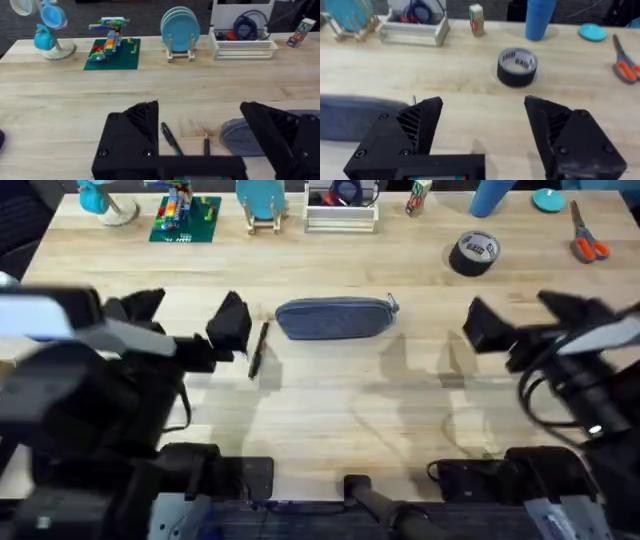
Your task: Unzip the bag, pick up the pens from the table one at a time and place them inside, then zip the bag closed.
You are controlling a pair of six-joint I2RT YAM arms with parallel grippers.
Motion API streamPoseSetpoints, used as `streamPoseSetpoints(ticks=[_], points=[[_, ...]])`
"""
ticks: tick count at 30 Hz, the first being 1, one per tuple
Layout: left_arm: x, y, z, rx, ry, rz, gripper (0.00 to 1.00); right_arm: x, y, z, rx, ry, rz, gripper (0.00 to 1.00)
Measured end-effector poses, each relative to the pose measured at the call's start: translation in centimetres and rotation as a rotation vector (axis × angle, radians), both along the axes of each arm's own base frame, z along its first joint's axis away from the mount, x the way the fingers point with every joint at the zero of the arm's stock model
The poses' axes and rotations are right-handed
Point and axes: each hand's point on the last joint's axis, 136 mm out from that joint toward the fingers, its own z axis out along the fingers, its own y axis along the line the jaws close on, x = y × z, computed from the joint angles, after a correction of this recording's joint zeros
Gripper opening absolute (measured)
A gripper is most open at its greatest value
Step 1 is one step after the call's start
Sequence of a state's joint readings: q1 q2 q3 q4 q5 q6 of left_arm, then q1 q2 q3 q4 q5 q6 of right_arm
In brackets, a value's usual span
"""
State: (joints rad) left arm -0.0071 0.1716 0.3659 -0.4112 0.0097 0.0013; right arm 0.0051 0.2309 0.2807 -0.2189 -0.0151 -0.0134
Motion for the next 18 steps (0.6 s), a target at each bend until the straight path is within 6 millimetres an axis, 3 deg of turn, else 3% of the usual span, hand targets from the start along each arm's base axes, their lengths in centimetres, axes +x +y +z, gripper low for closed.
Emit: streamPoseSetpoints(ticks=[6, 10, 14, 18], points=[[1.3, -1.5, 2.7, -0.019, 0.066, -0.086, 0.993, 2.2, 0.7, 5.0, 0.009, 0.067, 0.039, 0.996], [2.5, -2.7, 4.4, -0.012, 0.091, -0.157, 0.992, 3.9, 1.6, 7.3, 0.028, 0.148, 0.090, 0.996], [3.8, -3.9, 5.8, -0.005, 0.111, -0.237, 0.994, 5.3, 2.6, 8.9, 0.052, 0.219, 0.144, 0.996], [4.9, -5.4, 5.7, 0.000, 0.147, -0.332, 0.993, 6.3, 3.7, 9.5, 0.080, 0.280, 0.199, 0.996]])
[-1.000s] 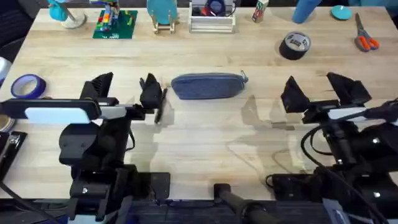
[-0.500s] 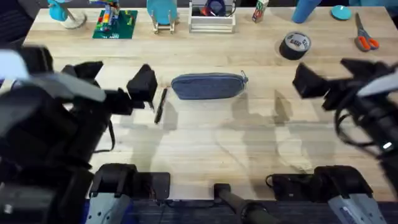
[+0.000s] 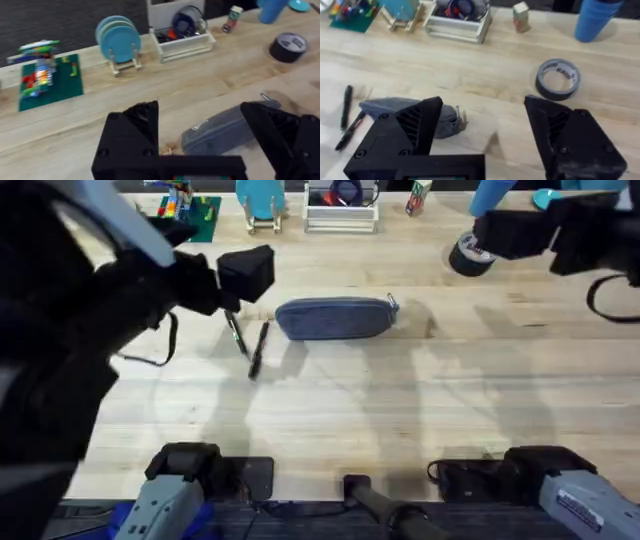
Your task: Unzip the bag, pick up the pens from the table one at a time and place them inside, then zip the bag closed.
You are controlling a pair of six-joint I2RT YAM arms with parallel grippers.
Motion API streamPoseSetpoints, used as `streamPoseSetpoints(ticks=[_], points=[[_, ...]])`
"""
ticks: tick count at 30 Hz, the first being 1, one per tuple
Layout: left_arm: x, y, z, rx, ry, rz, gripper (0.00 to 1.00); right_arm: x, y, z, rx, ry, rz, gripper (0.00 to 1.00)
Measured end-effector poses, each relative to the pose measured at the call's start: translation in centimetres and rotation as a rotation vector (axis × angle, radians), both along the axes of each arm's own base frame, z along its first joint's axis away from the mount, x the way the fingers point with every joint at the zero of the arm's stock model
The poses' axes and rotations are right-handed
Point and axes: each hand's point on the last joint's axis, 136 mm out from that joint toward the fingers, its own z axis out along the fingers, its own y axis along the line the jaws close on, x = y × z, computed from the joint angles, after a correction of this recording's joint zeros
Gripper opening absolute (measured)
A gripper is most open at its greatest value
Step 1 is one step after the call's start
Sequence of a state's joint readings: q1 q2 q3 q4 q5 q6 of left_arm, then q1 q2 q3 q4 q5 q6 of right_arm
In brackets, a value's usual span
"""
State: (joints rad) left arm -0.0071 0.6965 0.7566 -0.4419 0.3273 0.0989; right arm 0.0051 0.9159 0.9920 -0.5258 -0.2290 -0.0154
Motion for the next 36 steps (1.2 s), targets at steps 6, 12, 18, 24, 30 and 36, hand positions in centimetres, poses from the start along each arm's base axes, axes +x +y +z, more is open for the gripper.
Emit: streamPoseSetpoints(ticks=[6, 12, 18, 24, 30, 36], points=[[1.3, -1.8, -1.1, -0.012, 0.068, -0.117, 0.993, 0.0, 0.6, -1.5, 0.021, 0.084, 0.032, 0.996], [1.5, -2.5, -1.6, -0.022, 0.088, -0.162, 0.993, -0.1, 0.8, -1.4, 0.027, 0.084, 0.041, 0.996], [0.9, -2.8, -2.9, 0.046, 0.119, -0.226, 0.992, -0.1, 0.8, -1.5, 0.027, 0.086, 0.042, 0.996], [0.2, -3.9, -5.2, 0.171, 0.132, -0.391, 0.993, -0.1, 0.8, -1.5, 0.027, 0.085, 0.042, 0.996], [-0.3, -5.5, -5.6, 0.247, 0.049, -0.577, 0.992, -0.1, 1.0, -1.4, 0.033, 0.086, 0.051, 0.996], [0.0, -5.3, -5.8, 0.197, 0.002, -0.670, 0.992, -0.4, 1.2, -1.6, 0.039, 0.098, 0.060, 0.996]])
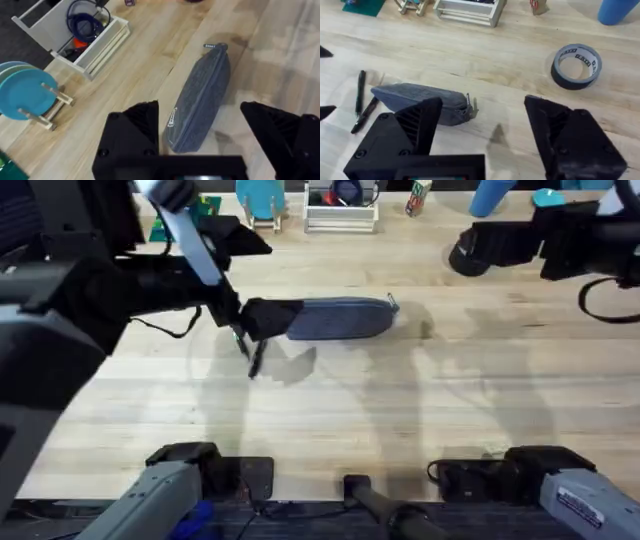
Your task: Unzip the bag, pick up the pens from the table one at a time and place them inside, then zip the bag closed.
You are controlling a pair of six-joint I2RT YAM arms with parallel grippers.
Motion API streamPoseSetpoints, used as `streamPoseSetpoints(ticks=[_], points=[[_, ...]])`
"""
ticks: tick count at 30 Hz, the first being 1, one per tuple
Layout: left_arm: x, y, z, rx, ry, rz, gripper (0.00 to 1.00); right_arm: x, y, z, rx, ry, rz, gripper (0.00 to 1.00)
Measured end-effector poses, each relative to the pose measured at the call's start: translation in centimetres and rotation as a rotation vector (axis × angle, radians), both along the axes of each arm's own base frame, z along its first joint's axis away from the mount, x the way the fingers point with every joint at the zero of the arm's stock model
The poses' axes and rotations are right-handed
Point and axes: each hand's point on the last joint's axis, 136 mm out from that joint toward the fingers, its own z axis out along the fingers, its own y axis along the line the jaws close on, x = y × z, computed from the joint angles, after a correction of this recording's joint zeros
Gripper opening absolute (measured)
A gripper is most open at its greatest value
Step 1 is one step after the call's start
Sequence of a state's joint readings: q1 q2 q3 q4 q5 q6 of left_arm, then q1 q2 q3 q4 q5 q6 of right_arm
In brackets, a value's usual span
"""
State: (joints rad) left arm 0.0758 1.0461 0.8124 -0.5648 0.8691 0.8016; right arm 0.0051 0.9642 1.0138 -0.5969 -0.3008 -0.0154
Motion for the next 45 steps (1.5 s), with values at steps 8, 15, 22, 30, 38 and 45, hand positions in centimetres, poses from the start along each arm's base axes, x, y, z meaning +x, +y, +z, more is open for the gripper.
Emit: streamPoseSetpoints(ticks=[8, 15, 22, 30, 38, 45], points=[[0.5, 1.7, 0.4, -0.154, -0.016, -0.062, 0.991, -0.2, 0.1, -0.2, 0.002, 0.010, 0.003, 0.996], [0.9, 1.9, -0.5, -0.203, -0.015, -0.108, 0.991, -0.2, 0.1, -0.2, 0.002, 0.010, 0.003, 0.996], [1.6, 2.0, -2.0, -0.199, -0.015, -0.136, 0.990, -0.2, 0.1, -0.2, 0.002, 0.010, 0.003, 0.996], [2.2, 2.2, -3.9, -0.180, -0.009, -0.155, 0.991, -0.2, 0.1, -0.2, 0.002, 0.010, 0.003, 0.996], [2.8, 2.4, -6.5, -0.180, 0.029, -0.168, 0.992, -0.2, 0.1, -0.2, 0.002, 0.010, 0.003, 0.996], [3.1, 2.5, -8.7, -0.190, 0.079, -0.173, 0.993, -0.2, 0.1, -0.2, 0.002, 0.010, 0.003, 0.996]])
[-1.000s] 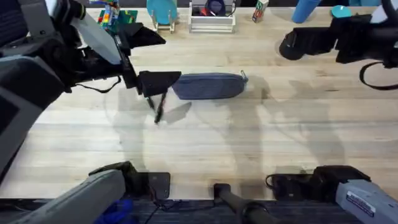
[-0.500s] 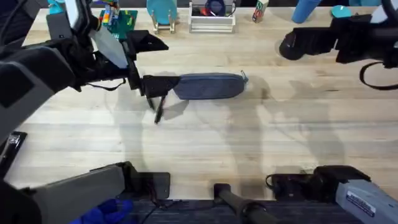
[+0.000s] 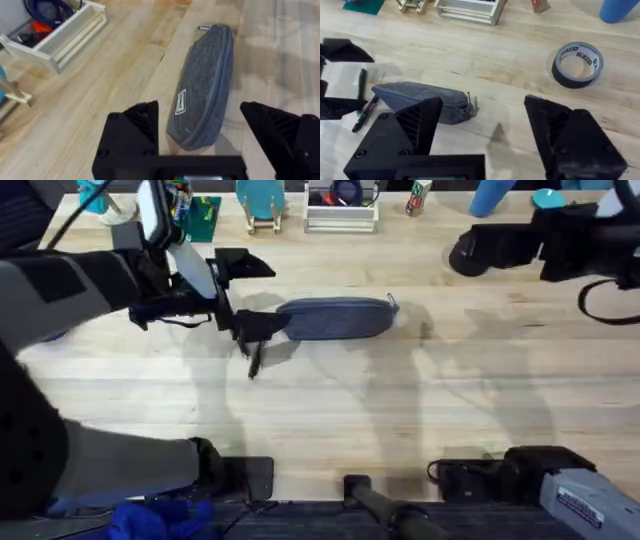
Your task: Unzip the bag, pick up the pens from the table one at a time and place them inside, then zip the bag closed.
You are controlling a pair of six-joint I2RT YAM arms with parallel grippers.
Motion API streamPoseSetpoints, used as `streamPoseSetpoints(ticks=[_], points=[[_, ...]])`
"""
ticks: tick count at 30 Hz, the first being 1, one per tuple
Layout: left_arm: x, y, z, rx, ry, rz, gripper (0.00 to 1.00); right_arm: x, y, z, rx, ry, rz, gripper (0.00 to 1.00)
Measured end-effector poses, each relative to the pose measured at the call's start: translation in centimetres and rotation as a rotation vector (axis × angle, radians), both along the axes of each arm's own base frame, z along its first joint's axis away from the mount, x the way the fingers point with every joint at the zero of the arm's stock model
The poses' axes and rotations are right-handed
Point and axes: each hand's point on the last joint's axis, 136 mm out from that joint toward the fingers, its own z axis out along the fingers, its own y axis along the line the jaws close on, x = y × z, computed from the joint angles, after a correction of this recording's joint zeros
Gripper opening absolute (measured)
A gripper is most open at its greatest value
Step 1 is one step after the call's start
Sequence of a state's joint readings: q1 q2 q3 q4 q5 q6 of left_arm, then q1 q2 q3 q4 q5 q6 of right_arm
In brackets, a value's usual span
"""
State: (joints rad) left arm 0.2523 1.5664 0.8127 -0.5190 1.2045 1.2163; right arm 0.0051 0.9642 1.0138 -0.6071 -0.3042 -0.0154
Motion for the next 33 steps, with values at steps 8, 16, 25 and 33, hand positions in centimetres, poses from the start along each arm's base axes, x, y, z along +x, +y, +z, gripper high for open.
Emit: streamPoseSetpoints(ticks=[8, 16, 25, 33], points=[[0.3, 0.1, -2.3, -0.014, 0.059, -0.002, 0.993, 0.0, 0.0, 0.0, 0.000, 0.000, 0.000, 0.996], [0.4, 0.1, -2.9, -0.013, 0.060, -0.006, 0.993, 0.0, 0.0, 0.0, 0.000, 0.000, 0.000, 0.995], [0.2, -1.3, -3.8, 0.034, 0.044, -0.062, 0.993, 0.0, 0.0, 0.0, 0.000, 0.000, 0.000, 0.996], [-0.1, -3.2, -4.5, 0.062, 0.025, -0.128, 0.993, 0.0, 0.0, 0.0, 0.000, 0.000, 0.000, 0.996]])
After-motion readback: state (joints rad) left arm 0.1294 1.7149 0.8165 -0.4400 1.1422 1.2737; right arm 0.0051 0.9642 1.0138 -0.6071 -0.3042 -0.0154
